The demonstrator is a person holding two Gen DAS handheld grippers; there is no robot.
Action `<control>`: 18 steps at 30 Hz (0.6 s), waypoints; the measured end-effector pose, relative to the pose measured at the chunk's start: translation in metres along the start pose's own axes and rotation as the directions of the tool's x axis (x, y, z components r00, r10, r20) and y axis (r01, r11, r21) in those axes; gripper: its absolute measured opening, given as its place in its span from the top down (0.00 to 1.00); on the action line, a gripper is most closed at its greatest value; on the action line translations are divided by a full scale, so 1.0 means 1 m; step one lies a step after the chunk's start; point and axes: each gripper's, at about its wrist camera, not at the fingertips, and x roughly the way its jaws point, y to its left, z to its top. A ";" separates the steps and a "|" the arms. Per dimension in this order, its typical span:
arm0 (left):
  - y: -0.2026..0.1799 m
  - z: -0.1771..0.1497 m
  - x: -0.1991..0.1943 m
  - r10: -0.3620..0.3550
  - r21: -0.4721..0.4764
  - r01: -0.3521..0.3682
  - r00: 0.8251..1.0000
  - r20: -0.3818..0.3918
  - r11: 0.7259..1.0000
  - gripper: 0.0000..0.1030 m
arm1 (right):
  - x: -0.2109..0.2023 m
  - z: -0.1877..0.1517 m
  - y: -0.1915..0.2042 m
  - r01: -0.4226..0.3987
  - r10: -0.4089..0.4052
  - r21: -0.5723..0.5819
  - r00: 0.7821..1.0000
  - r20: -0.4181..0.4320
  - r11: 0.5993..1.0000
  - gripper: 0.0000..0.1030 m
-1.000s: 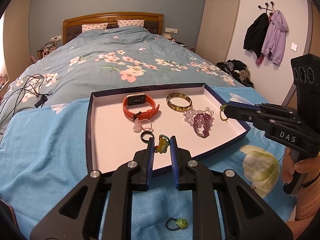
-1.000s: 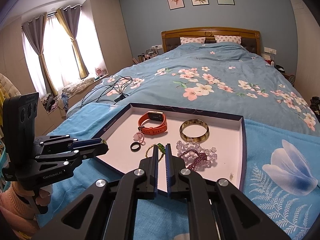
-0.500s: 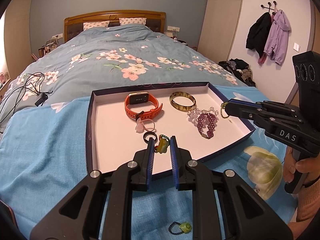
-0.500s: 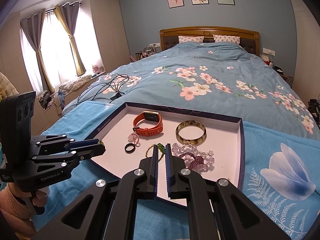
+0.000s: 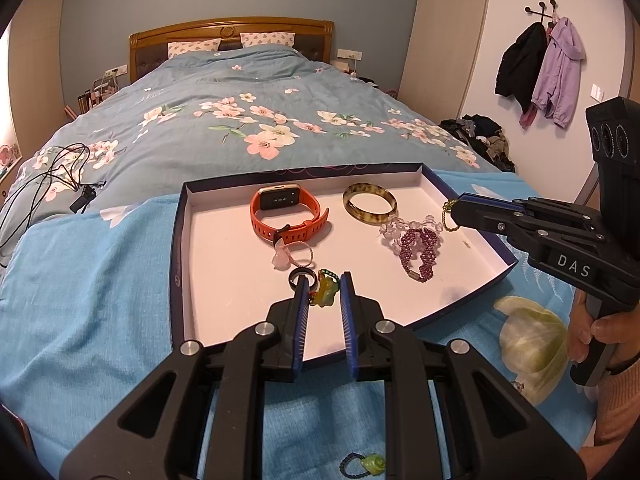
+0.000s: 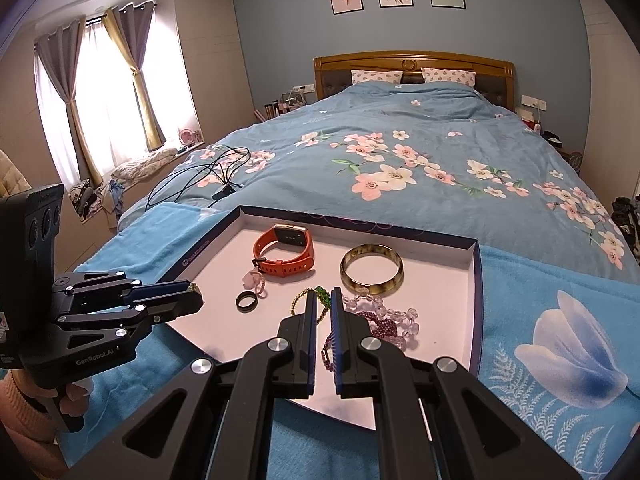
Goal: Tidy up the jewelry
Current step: 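Lower the charm in the left gripper into the box while the right lowers the gold ring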
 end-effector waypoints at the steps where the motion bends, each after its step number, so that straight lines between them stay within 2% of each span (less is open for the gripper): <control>1: 0.000 0.000 0.000 0.002 0.001 -0.002 1.000 0.000 1.000 0.84 | 0.000 0.000 0.000 0.001 -0.001 -0.001 1.000 0.000 1.000 0.95; 18: 0.008 0.001 0.007 0.011 -0.003 -0.011 1.000 -0.010 1.000 0.84 | 0.005 0.002 -0.003 0.011 -0.011 0.002 1.000 -0.003 1.000 0.95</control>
